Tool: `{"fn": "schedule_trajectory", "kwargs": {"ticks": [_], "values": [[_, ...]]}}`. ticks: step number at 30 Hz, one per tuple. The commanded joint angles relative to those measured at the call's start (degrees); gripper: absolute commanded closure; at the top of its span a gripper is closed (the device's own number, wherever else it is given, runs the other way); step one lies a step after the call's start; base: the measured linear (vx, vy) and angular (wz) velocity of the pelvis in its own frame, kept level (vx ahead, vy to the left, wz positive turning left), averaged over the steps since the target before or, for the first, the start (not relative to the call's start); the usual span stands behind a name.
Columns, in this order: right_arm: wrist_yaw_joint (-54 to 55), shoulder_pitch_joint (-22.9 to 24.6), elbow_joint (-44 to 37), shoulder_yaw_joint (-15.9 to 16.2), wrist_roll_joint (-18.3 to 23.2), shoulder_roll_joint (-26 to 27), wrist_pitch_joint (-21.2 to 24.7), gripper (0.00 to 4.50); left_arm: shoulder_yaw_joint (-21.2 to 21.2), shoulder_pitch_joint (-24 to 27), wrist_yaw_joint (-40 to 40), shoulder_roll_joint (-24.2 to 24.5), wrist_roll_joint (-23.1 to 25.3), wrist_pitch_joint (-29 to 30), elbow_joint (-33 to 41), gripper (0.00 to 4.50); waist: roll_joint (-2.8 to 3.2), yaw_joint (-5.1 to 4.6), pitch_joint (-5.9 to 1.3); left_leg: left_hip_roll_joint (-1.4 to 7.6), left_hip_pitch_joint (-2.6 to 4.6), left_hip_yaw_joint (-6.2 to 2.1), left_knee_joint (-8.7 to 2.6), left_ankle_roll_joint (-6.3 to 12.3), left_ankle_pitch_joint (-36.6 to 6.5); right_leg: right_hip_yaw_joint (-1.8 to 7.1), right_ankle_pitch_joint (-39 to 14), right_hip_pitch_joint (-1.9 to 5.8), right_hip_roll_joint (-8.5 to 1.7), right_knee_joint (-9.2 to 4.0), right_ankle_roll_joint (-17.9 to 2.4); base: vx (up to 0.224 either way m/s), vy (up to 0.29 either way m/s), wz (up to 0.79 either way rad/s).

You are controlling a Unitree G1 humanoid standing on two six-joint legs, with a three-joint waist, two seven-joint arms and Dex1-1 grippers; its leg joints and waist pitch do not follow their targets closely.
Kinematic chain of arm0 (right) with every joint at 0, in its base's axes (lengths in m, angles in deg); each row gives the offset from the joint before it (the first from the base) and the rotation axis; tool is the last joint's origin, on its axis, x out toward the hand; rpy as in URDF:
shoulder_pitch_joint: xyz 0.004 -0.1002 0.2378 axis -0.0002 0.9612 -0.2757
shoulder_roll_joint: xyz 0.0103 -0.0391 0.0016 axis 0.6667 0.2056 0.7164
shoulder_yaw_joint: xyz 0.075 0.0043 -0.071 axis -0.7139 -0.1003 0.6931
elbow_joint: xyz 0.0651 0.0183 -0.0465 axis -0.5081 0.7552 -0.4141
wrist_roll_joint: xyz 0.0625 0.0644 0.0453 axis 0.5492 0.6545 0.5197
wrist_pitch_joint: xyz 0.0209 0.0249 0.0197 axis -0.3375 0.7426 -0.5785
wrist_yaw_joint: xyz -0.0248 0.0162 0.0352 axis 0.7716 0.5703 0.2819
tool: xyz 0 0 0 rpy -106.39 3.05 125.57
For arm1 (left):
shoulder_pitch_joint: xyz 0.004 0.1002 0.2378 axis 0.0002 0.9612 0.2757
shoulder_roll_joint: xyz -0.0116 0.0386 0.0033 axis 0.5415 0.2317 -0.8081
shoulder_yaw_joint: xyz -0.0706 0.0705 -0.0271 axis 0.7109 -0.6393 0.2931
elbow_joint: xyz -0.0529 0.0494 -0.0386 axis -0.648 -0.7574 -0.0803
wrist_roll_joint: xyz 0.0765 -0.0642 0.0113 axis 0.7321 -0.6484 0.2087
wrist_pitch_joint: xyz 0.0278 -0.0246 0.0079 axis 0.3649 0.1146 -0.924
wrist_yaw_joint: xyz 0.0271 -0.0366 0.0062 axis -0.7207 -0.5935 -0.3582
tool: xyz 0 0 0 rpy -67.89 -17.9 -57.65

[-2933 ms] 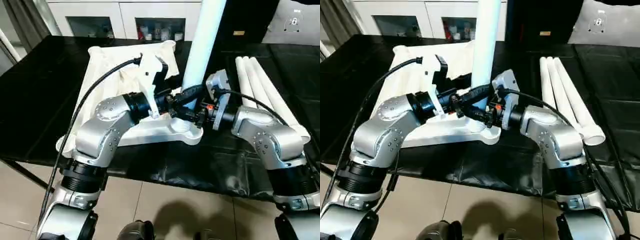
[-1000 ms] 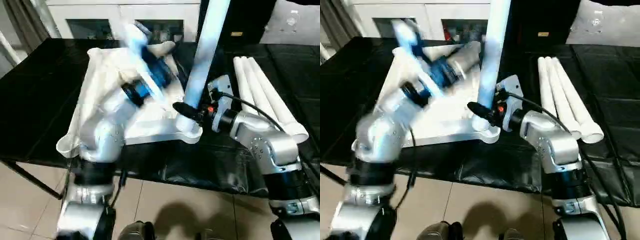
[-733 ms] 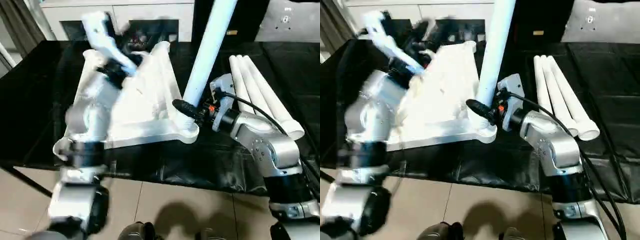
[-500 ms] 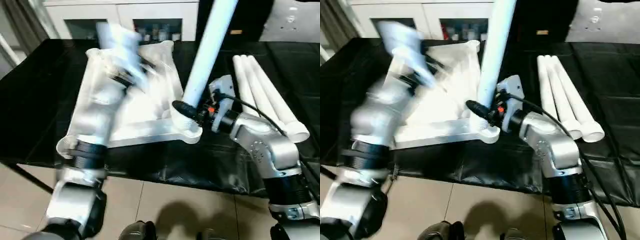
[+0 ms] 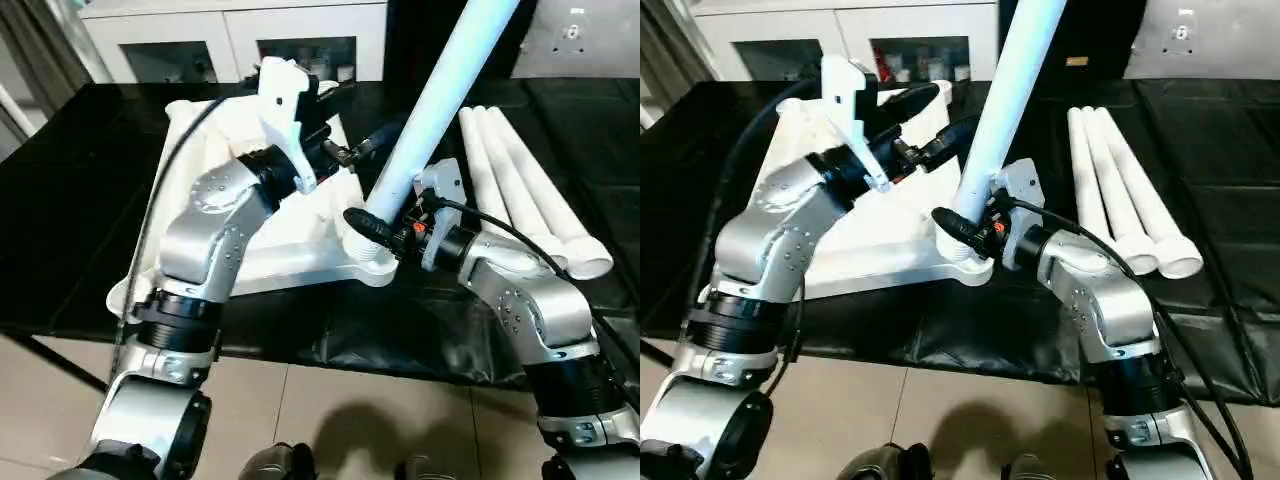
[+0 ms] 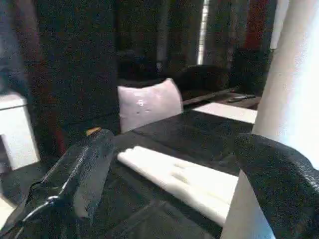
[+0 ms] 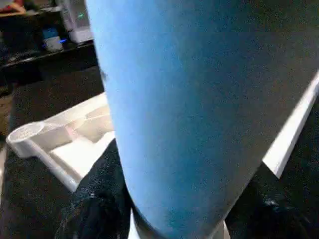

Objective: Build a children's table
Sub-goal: Pick table leg

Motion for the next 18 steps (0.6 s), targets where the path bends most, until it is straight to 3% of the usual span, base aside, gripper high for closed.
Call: {"fn": "schedule_trajectory", "kwargs": {"ticks": [1,3,4,5,7,8,10,11,15,16,17,18], "values": [[2.24,1.50,-3.31,-1.90,0.84,0.82,0.92,2.59,2.74,1.64,-4.66,1.00,2.36,-0.43,-1.98,0.00,-0.70,-0.51,-4.41,4.97,2.74,-2.74,-4.40,1.37,-17.65,2.29,-9.18,1.48,-4.88,-4.34,-12.18,0.000,0.000,0.00],[5.80,4.30,-6.81,-3.57,1.22,2.48,0.85,2.59,4.97,4.63,-8.73,2.59,4.62,-0.77,-2.15,0.00,-0.13,-0.54,-4.54,4.68,2.57,-2.72,-4.25,1.28,-17.00,2.40,-9.14,1.72,-5.09,-4.45,-11.28,0.000,0.000,0.00],[6.69,5.07,-7.71,-3.92,1.22,2.92,0.65,2.59,5.25,5.60,-9.30,3.10,5.20,-0.78,-1.81,0.00,0.50,-0.64,-4.28,4.74,2.40,-2.74,-4.36,1.39,-16.76,2.46,-8.99,1.47,-5.11,-4.54,-10.94,0.000,0.000,0.00],[9.05,6.59,-9.59,-4.65,0.66,3.86,0.30,2.59,5.60,7.64,-10.14,4.15,6.13,0.08,-0.98,0.00,0.02,-0.86,-4.39,4.73,2.40,-2.80,-4.54,1.59,-16.80,2.33,-8.72,1.49,-4.85,-4.68,-10.20,0.000,0.000,0.00],[11.99,8.01,-11.48,-5.38,-0.49,4.78,0.07,2.59,5.72,9.69,-10.67,5.21,6.78,1.91,-0.08,0.00,0.30,-1.37,-4.56,4.71,2.31,-2.89,-4.65,1.63,-15.35,2.22,-7.27,1.46,-4.79,-4.35,-9.91,0.000,0.000,0.00],[16.37,10.24,-14.97,-6.52,-1.24,6.19,3.55,2.59,6.30,13.05,-11.20,5.99,7.37,2.48,1.21,0.00,0.97,-1.77,-4.49,4.51,2.33,-2.89,-4.55,1.59,-15.38,2.14,-7.39,1.29,-4.76,-4.34,-10.03,0.000,0.000,0.00],[19.81,12.05,-17.72,-7.06,-2.28,7.10,6.82,2.59,6.78,15.70,-11.58,6.14,7.52,2.53,2.61,0.00,0.76,-1.97,-4.29,4.62,2.37,-2.82,-4.85,1.29,-16.24,2.15,-8.77,1.11,-4.64,-4.63,-9.65,0.000,0.000,0.00],[20.95,12.96,-18.85,-7.23,-2.09,7.62,8.88,2.59,6.74,16.98,-12.17,6.06,7.82,2.39,3.45,0.00,0.78,-2.02,-4.12,4.52,2.46,-2.87,-4.97,0.15,-18.21,2.24,-11.77,0.97,-4.74,-4.77,-9.24,0.000,0.000,0.00],[23.24,17.54,-24.15,-6.49,-0.98,9.33,11.26,2.59,7.15,21.59,-15.93,4.56,7.75,4.67,7.15,0.00,0.66,-1.94,-3.59,4.77,2.55,-3.10,-5.51,-1.92,-21.73,2.58,-16.11,0.59,-4.96,-5.26,-6.95,0.000,0.000,0.00],[23.69,18.16,-24.80,-6.22,-1.38,9.35,11.26,2.59,7.50,22.11,-16.48,4.07,7.29,5.02,7.79,0.00,0.58,-1.93,-3.56,4.47,2.29,-2.80,-5.30,-1.46,-21.38,2.87,-16.12,0.72,-5.42,-5.35,-7.09,0.000,0.000,0.00],[25.88,18.50,-25.01,-7.38,-1.50,10.49,12.75,2.59,7.23,22.74,-16.67,3.87,7.52,4.71,8.65,0.00,1.01,-1.90,-4.03,4.47,4.78,-0.09,-2.68,-2.68,-20.30,5.87,-19.62,-1.35,-4.87,-7.76,-5.19,0.000,0.000,0.00],[27.69,18.53,-25.01,-8.46,-1.38,11.43,13.72,2.59,6.77,23.10,-16.59,3.95,8.05,4.32,9.19,0.00,-1.02,-0.92,-3.16,2.65,2.98,-0.44,-0.81,-2.33,-18.83,8.70,-27.99,0.29,-6.07,-8.46,-2.95,0.000,0.000,0.00]]}}
